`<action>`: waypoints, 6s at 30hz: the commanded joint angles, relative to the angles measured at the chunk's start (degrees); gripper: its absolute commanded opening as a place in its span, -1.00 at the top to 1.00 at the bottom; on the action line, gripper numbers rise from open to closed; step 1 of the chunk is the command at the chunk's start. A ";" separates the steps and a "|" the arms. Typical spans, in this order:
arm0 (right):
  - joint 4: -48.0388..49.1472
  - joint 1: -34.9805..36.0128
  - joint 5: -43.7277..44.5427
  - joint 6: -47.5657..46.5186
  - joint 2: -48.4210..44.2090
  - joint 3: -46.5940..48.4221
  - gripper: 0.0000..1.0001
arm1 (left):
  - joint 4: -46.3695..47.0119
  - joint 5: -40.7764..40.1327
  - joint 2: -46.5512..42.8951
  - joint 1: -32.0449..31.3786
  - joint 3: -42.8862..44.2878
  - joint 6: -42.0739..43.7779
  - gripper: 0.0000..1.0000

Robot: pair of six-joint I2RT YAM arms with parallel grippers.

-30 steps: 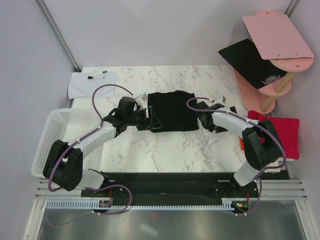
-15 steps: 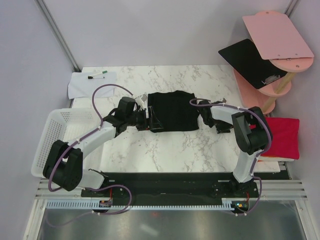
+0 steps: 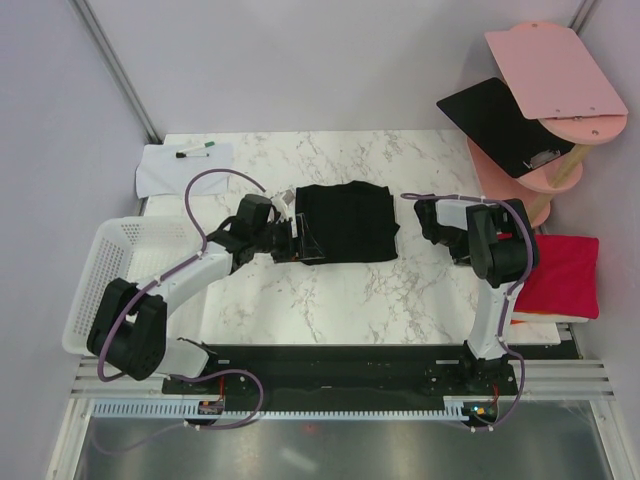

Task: Fold and stack the t-shirts
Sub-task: Put the neatly folded tshirt into the corner of the board with the right arm

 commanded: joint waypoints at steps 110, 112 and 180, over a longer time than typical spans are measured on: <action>37.66 23.47 -66.88 11.97 -0.68 10.16 1.00 | -16.83 -22.89 8.85 14.99 9.97 3.66 -0.99; 33.36 23.38 -65.46 8.71 -1.74 12.54 1.00 | -18.33 -24.32 5.24 15.07 10.59 3.74 -0.99; -7.01 -4.83 -18.27 -7.47 -19.67 23.00 -0.84 | -15.27 -18.70 6.70 -3.54 14.71 2.17 -0.99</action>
